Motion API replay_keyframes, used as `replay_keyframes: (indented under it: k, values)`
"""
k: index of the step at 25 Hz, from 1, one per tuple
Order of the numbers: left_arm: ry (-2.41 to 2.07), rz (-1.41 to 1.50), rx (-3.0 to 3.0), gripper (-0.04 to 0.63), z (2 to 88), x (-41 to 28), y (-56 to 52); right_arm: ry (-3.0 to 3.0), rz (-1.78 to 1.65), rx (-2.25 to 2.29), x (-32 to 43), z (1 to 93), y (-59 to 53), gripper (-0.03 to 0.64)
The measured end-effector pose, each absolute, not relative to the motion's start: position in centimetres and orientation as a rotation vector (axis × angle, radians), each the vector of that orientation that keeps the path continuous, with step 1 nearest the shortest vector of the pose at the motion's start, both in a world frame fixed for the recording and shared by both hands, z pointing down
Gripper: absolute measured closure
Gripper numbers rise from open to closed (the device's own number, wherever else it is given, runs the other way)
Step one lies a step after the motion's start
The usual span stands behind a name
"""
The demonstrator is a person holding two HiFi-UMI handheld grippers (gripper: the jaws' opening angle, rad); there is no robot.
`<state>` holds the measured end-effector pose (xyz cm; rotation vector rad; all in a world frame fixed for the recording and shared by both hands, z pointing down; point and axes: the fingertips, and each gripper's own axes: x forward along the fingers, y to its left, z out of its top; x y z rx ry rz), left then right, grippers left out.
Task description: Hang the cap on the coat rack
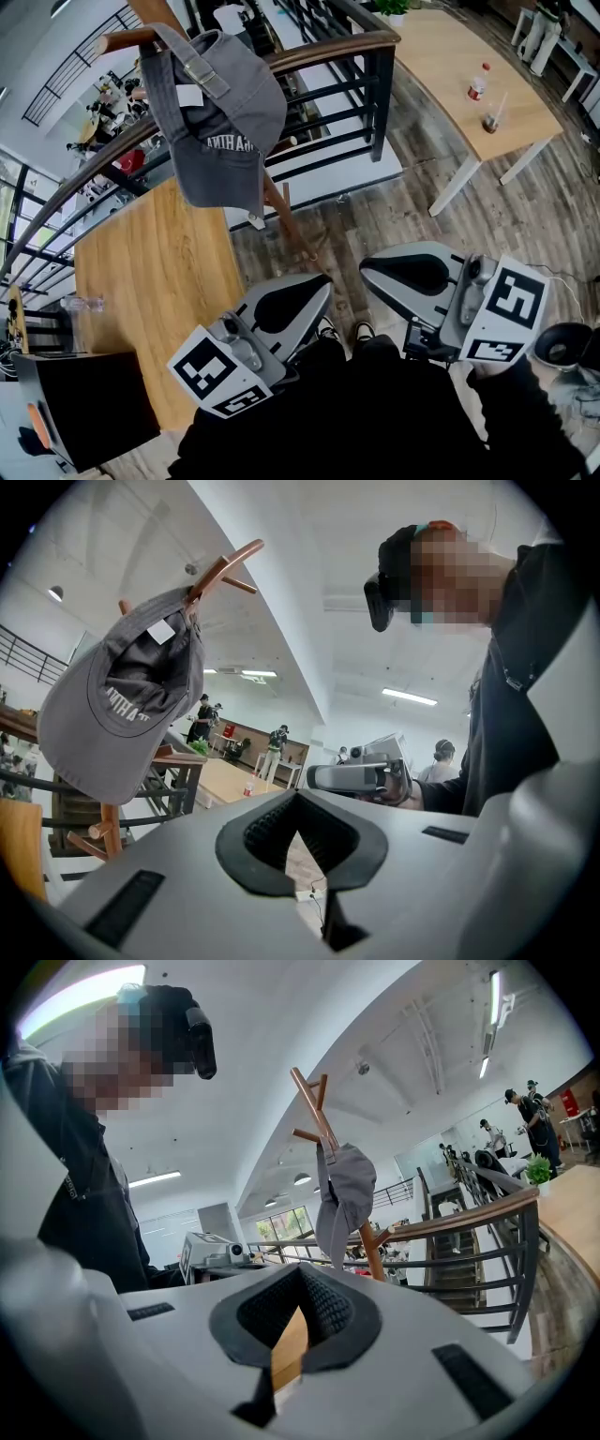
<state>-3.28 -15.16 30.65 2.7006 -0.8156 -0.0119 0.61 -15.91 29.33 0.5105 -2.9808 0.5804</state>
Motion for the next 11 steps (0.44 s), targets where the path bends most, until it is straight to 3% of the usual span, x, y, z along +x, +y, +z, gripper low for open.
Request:
replay_keyframes:
  k: [11]
  values:
    - [-0.850, -0.023, 2.696, 0.595, 30.6, -4.7, -14.8, -2.991, 0.550, 0.495, -0.5, 28.8, -15.6, 0.600]
